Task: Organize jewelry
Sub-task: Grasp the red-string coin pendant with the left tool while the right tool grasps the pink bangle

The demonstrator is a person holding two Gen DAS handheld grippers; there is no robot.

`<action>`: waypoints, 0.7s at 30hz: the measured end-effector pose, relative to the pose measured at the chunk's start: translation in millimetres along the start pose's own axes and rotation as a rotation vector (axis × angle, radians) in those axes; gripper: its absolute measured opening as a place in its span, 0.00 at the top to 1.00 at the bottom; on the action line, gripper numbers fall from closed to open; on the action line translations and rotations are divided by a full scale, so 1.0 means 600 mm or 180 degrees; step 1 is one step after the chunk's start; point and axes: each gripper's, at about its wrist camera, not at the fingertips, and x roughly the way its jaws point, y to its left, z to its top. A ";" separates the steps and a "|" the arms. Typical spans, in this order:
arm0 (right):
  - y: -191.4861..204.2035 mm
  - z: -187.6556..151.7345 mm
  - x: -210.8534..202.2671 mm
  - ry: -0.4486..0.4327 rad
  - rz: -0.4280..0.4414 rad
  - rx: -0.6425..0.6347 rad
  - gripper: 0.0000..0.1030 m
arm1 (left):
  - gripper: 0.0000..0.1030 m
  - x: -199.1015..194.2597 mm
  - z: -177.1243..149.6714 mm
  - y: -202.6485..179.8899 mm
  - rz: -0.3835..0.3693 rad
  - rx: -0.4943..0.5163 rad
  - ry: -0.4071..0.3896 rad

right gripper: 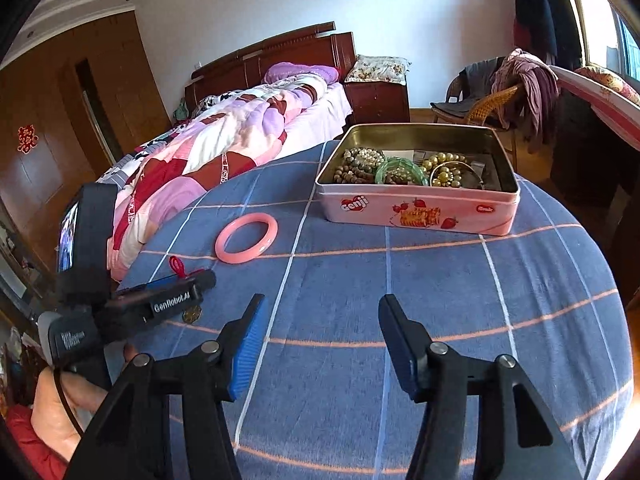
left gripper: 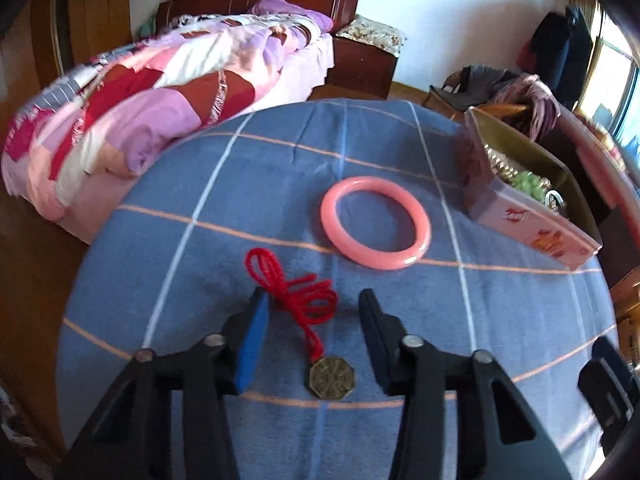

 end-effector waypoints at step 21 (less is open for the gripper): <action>0.073 0.095 0.215 0.0480 0.0189 -0.0094 0.56 | 0.94 -0.112 0.025 0.062 -0.0401 -0.0223 -0.0682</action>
